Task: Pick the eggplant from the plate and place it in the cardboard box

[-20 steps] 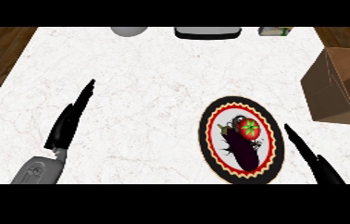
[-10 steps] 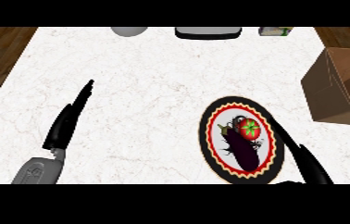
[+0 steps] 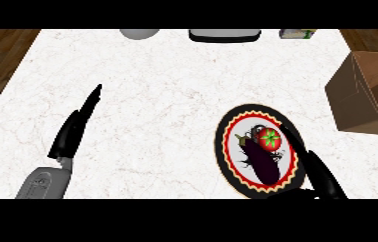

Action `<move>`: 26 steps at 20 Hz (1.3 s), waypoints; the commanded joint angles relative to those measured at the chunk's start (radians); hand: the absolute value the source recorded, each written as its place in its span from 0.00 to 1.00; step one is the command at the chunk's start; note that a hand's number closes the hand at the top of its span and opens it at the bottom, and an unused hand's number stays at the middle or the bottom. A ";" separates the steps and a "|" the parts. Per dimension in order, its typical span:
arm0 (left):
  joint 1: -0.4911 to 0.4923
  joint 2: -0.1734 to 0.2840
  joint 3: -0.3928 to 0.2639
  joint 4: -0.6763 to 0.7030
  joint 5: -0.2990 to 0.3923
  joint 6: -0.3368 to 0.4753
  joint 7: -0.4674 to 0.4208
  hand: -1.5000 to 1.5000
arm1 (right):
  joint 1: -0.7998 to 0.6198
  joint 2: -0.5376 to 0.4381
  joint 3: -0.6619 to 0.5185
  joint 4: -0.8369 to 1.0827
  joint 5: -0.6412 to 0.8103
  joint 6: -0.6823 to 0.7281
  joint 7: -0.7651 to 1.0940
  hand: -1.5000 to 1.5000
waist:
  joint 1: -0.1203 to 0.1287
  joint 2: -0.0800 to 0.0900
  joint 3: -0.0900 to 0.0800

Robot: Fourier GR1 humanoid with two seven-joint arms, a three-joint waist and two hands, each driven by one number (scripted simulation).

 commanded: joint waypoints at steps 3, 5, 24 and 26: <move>0.060 -0.016 0.024 -0.083 -0.024 -0.042 0.014 0.50 | -0.091 0.045 0.003 0.067 0.034 0.020 0.034 0.00 | 0.003 0.000 0.000; 0.080 -0.039 0.015 -0.081 -0.047 -0.026 -0.019 0.50 | -0.025 0.064 0.018 0.052 0.034 0.000 -0.023 0.00 | 0.001 -0.001 0.000; 0.053 -0.039 0.100 -0.021 -0.070 -0.101 -0.047 0.50 | -0.169 0.135 0.047 0.192 0.195 -0.124 -0.028 1.00 | 0.003 0.000 0.000; 0.031 -0.081 0.085 0.005 -0.099 -0.057 -0.037 0.50 | -0.103 0.162 0.059 0.163 0.217 -0.204 -0.079 1.00 | -0.001 0.000 0.000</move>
